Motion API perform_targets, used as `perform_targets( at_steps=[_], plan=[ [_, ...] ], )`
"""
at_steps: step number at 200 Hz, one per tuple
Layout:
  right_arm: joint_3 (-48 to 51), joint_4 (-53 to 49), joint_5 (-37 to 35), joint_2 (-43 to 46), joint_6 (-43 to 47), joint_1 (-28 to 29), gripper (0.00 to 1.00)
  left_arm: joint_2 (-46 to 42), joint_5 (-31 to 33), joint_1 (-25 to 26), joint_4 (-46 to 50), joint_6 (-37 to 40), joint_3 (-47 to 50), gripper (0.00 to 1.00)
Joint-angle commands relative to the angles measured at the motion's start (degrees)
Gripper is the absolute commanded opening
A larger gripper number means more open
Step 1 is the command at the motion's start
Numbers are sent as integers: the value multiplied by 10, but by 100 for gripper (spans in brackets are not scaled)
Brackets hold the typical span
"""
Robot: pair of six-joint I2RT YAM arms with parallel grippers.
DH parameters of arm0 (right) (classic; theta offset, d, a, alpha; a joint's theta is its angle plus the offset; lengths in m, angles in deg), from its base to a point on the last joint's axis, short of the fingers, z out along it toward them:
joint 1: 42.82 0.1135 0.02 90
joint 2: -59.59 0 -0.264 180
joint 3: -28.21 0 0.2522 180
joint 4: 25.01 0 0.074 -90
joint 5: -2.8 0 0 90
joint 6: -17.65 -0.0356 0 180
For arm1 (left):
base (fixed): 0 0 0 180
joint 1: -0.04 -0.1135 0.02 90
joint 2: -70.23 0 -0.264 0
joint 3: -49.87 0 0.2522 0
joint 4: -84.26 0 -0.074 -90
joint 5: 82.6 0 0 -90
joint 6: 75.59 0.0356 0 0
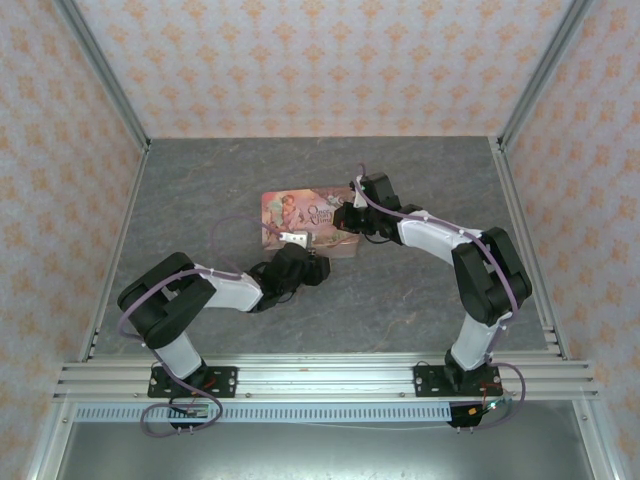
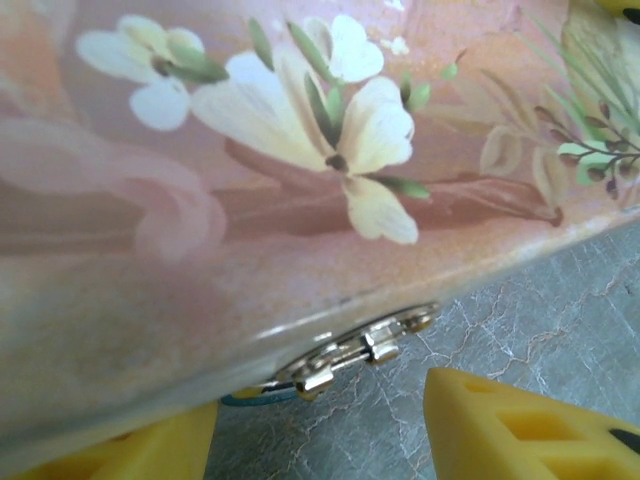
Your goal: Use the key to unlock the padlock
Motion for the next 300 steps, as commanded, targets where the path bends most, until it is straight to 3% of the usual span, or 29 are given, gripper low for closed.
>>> perform_targets(
  at_steps=[1,85,210,257,300],
  plan=[
    [2,-46,-18,-26,7,6,0,-14,30,1,-8,13,-22,55],
    [5,-39,-15,-26,1,11,0,2,85,1,37,-21,-41,46],
    [7,-20,-5,-11,-12,14,0,7,87,1,76,-39,-69,26],
    [17,-4,-22,58,17,11,0,-42,70,1,126,-66,-74,26],
    [85,-7,-52,163,88,6,0,-81,38,-2,201,-106,-101,26]
  ],
)
